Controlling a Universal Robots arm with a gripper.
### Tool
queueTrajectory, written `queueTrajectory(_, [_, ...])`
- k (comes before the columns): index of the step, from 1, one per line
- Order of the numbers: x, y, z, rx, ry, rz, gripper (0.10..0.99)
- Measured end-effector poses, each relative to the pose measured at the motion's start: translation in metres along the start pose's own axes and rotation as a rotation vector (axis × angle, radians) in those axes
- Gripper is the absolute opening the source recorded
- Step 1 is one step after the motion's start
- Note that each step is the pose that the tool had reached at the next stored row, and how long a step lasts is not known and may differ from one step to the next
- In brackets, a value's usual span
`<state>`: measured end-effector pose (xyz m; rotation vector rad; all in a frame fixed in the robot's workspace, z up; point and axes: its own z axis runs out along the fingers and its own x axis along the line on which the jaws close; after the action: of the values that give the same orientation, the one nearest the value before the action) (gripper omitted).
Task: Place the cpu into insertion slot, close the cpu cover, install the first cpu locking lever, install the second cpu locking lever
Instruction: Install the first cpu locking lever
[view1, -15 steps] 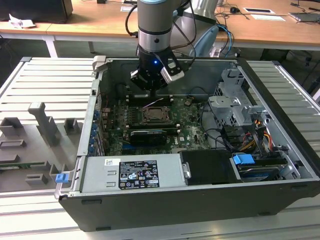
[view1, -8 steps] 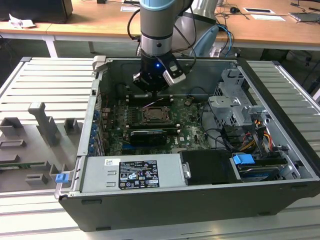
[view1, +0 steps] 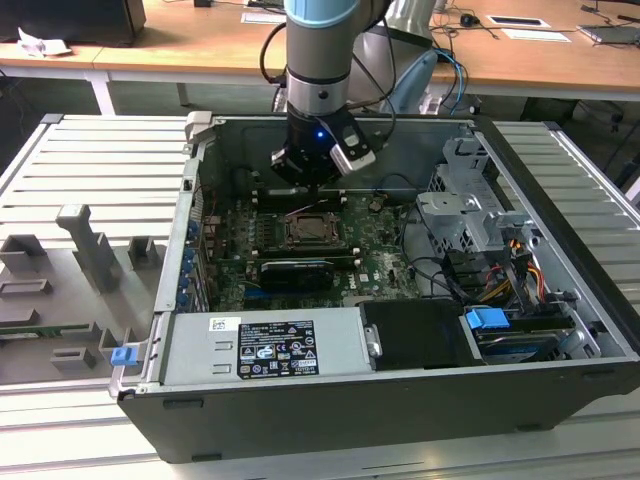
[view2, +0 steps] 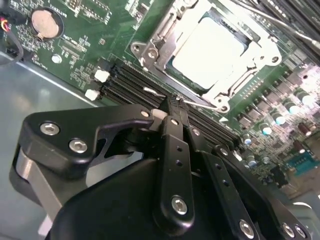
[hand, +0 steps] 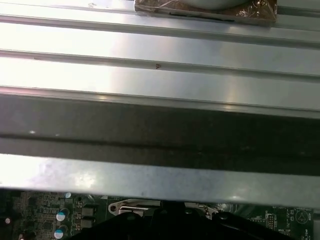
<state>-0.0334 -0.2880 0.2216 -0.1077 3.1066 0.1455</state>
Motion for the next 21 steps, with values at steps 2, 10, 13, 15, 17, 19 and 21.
queueTrajectory(2, [-0.0023, -0.0001, 0.0021, 0.000, 0.0000, 0.000, 0.106])
queueTrajectory(10, [-0.0087, -0.0011, 0.0129, 0.000, 0.0002, 0.000, 0.106])
queueTrajectory(13, [-0.0093, -0.0015, 0.0160, 0.000, 0.0002, 0.000, 0.106])
queueTrajectory(15, [-0.0096, -0.0016, 0.0168, 0.000, 0.0002, 0.000, 0.106])
queueTrajectory(17, [-0.0098, -0.0016, 0.0171, 0.002, 0.0004, 0.000, 0.106])
queueTrajectory(19, [-0.0099, -0.0016, 0.0174, 0.008, 0.0007, 0.000, 0.106])
queueTrajectory(21, [-0.0099, -0.0018, 0.0183, 0.014, 0.0012, 0.000, 0.106])
